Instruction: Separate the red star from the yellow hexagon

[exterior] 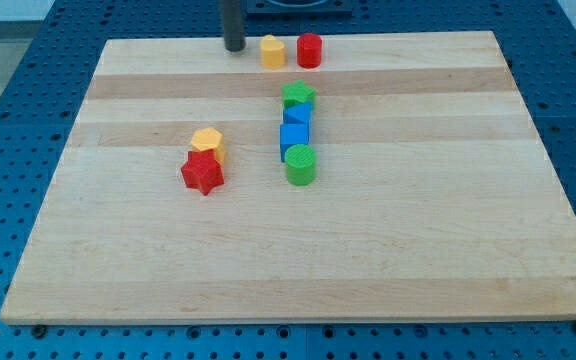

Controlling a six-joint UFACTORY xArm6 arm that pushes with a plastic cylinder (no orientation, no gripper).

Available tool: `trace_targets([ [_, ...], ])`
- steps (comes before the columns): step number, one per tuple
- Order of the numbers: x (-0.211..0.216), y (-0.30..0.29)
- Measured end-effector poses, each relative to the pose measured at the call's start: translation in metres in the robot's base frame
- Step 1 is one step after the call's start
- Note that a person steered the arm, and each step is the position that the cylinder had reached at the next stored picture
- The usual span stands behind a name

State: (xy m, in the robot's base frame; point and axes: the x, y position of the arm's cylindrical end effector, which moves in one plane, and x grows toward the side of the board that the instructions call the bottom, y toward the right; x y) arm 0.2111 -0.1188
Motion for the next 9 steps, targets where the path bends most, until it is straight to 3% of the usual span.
trace_targets([
  [1,0.015,-0.008],
  [3,0.016,0.055],
  [4,0.019,0.034],
  [5,0.051,-0.030],
  [6,0.124,-0.076],
  [8,0.280,-0.088],
  [9,0.307,-0.055],
])
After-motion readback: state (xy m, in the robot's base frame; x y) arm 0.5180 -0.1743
